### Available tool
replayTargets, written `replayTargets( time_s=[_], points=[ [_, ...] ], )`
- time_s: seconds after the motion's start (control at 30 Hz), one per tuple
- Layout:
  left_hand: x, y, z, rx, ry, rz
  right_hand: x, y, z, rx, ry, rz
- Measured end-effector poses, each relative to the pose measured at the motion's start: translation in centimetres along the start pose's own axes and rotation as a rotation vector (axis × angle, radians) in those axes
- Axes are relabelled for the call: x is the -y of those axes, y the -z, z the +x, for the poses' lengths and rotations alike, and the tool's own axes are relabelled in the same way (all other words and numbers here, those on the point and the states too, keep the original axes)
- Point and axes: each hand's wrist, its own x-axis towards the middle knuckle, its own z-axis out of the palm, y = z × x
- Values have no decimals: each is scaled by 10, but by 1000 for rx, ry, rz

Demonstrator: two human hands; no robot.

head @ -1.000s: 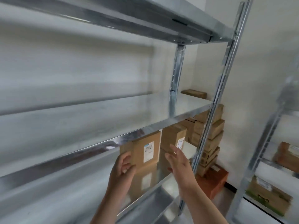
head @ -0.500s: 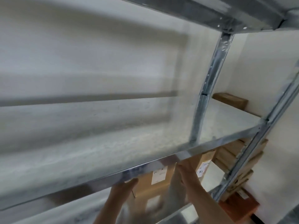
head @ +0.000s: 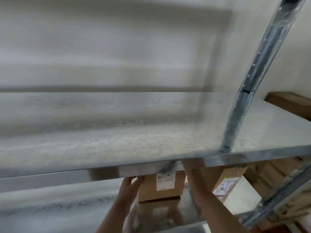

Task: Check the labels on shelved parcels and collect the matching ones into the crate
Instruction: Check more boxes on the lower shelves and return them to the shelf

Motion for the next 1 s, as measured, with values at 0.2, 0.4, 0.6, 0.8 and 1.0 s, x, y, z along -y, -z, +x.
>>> replayTargets(
  time_s=[0.2,0.4,0.6,0.8,1.0],
  points=[
    [-11,8,-31,-120,-185,-41,-14,0,-5,82,143,85],
    [-12,41,-71,-84,-192,-167,-24,-4,-41,109,224,114],
    [0,71,-102,92,-82,-342,-37,-28,-87,99,201,188],
    [-8,112,-124,211,-29,-423,-32,-56,-139,234,13,347],
    [-14,150,-136,234,-45,-379,-42,-81,-165,208,-77,379]
  ],
)
